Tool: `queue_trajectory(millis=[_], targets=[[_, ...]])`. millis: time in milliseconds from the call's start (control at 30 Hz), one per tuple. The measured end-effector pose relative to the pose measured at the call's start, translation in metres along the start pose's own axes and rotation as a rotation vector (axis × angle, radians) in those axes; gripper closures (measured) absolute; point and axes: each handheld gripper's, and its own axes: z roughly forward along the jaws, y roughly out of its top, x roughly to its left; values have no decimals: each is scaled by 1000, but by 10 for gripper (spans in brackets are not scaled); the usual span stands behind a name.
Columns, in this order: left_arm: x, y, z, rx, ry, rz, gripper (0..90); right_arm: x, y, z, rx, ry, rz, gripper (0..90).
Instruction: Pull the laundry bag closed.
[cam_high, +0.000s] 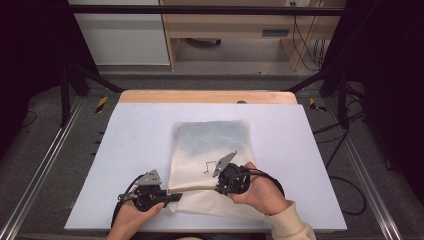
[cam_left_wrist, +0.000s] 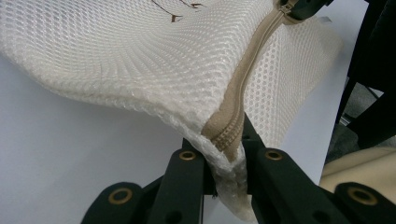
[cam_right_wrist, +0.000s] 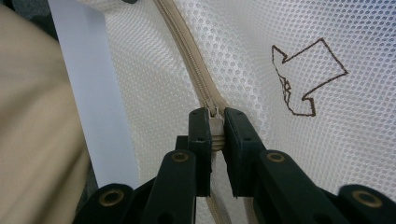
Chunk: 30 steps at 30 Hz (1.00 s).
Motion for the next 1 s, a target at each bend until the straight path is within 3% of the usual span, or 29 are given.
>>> queue_trajectory(millis=[1000], targets=[[3,1,-3,-8,14,0,840,1,-7,-3,-3,-6,11,819]])
